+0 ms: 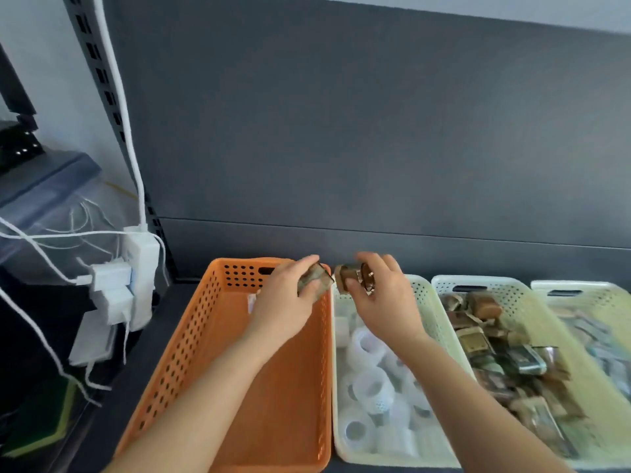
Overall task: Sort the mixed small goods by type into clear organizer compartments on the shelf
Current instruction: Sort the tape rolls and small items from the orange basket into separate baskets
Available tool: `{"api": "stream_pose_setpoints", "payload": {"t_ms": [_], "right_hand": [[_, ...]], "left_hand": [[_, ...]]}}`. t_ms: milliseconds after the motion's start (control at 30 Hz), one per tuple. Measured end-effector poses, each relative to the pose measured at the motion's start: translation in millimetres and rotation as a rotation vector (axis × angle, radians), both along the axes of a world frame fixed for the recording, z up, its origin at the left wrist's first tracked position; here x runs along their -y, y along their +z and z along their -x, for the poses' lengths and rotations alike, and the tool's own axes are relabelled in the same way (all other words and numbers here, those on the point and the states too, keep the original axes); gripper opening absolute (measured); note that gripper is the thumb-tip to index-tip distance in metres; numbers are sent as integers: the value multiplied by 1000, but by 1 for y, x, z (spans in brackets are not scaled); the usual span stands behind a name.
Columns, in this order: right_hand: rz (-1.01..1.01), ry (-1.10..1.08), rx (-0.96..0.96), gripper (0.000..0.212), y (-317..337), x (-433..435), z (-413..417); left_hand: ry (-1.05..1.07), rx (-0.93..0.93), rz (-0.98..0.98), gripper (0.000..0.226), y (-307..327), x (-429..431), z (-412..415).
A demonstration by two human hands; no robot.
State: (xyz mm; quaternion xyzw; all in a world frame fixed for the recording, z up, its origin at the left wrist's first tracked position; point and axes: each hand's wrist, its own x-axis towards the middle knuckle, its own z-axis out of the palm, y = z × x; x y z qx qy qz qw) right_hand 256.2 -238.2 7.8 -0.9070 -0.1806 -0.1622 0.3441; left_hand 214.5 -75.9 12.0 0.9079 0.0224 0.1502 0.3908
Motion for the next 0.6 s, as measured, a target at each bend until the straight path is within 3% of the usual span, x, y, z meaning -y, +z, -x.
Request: {"api": "stream_pose_setpoints", "payload": {"t_ms": [200,433,533,600], "right_hand": [[-71,-167,34,33,0,95,14],[31,-316,-41,26,-5,201,35],[136,-333,-177,32,-9,233,38],[220,-335,-194,24,-14,247,39]], "left_hand": [[-149,44,40,32,8,94,-9],[-327,-54,66,28,-3,198,-16],[-396,-59,-99,37,-15,225,-15],[-444,-68,-270,43,-25,237,-13]]}}
